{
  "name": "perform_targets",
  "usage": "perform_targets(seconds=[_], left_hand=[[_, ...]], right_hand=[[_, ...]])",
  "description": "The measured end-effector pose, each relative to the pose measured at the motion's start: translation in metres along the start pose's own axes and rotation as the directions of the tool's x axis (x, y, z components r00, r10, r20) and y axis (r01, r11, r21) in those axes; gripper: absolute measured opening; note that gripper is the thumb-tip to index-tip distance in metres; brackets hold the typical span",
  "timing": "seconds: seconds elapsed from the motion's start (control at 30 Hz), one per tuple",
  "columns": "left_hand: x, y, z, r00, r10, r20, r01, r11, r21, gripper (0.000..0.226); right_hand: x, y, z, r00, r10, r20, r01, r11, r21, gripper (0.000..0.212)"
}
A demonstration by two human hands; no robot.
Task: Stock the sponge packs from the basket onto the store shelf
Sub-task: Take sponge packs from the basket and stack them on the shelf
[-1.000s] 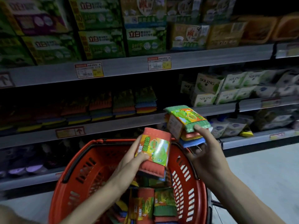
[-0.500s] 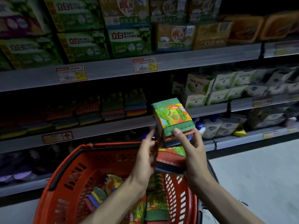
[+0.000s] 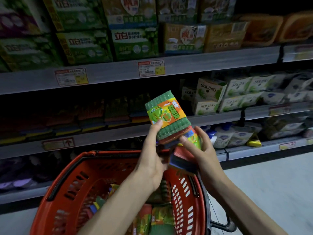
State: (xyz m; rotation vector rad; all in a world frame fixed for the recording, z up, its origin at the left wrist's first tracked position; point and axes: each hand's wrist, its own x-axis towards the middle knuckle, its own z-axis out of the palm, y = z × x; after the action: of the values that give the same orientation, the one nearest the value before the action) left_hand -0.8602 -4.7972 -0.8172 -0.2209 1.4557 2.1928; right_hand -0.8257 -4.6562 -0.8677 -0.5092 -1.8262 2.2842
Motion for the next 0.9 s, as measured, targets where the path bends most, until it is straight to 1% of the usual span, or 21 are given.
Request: perform_targets(seconds=[0.1,0.17,0.23,0.3,0.37,0.4,0.43,0.47,0.5,0.57,0.67,0.73,0.8,0.9], left_hand=[[0.006,0.000,0.000,1.000,0.017,0.004,-0.017,1.000,0.008,0.047],[0.008,0.002,0.000,1.000,0.013,0.012,-0.012,1.000,-0.010,0.050],[0.010,0.002,-0.001,1.000,-0.002,0.019,0.002,0.999,-0.039,0.050],[0.011,0.000,-0.002,1.000,-0.004,0.027,0.006,0.999,-0.052,0.051],[0.013,-0.003,-0.005,0.999,-0.021,0.035,0.023,0.998,-0.059,0.053],[0.014,-0.004,-0.007,0.999,-0.033,0.035,0.036,0.997,-0.063,0.055],[0.015,-0.005,-0.008,0.998,-0.048,0.040,0.050,0.997,-0.067,0.057],[0.015,-0.005,-0.008,0.997,-0.059,0.044,0.062,0.996,-0.070,0.059],[0.015,-0.005,-0.008,0.997,-0.064,0.052,0.067,0.995,-0.070,0.060],[0.016,-0.003,-0.009,0.998,-0.040,0.040,0.042,0.998,-0.046,0.055],[0.024,0.002,-0.014,0.997,0.055,-0.062,-0.052,0.997,0.049,0.040],[0.031,0.004,-0.015,0.989,0.108,-0.106,-0.096,0.990,0.107,0.037],[0.038,0.004,-0.015,0.984,0.145,-0.108,-0.126,0.979,0.158,0.033],[0.048,0.003,-0.011,0.978,0.183,-0.101,-0.156,0.960,0.235,0.035]], right_hand=[[0.000,-0.003,0.001,1.000,0.023,0.016,-0.025,0.989,0.143,0.071],[0.000,-0.005,-0.001,1.000,0.005,0.009,-0.007,0.985,0.171,0.064],[0.001,-0.008,-0.003,1.000,-0.004,0.011,0.002,0.984,0.176,0.059],[0.004,-0.009,-0.006,1.000,0.013,0.001,-0.013,0.985,0.173,0.044],[0.007,-0.010,-0.008,0.997,0.026,-0.069,-0.016,0.989,0.149,0.031],[0.010,-0.009,-0.009,0.992,0.013,-0.124,-0.002,0.996,0.087,0.027],[0.012,-0.007,-0.010,0.985,-0.013,-0.172,0.012,1.000,-0.005,0.028],[0.012,-0.007,-0.011,0.982,-0.035,-0.184,0.019,0.996,-0.090,0.033],[0.012,-0.007,-0.014,0.982,-0.042,-0.182,0.018,0.991,-0.130,0.038],[0.014,-0.015,-0.019,0.982,-0.039,-0.182,0.016,0.992,-0.125,0.042],[0.018,-0.034,-0.036,0.986,-0.026,-0.166,0.002,0.990,-0.143,0.039],[0.020,-0.045,-0.046,0.994,0.023,-0.105,-0.041,0.985,-0.167,0.032],[0.019,-0.052,-0.051,0.997,0.069,-0.026,-0.073,0.981,-0.181,0.028],[0.013,-0.057,-0.048,0.992,0.093,0.088,-0.069,0.965,-0.252,0.035]])
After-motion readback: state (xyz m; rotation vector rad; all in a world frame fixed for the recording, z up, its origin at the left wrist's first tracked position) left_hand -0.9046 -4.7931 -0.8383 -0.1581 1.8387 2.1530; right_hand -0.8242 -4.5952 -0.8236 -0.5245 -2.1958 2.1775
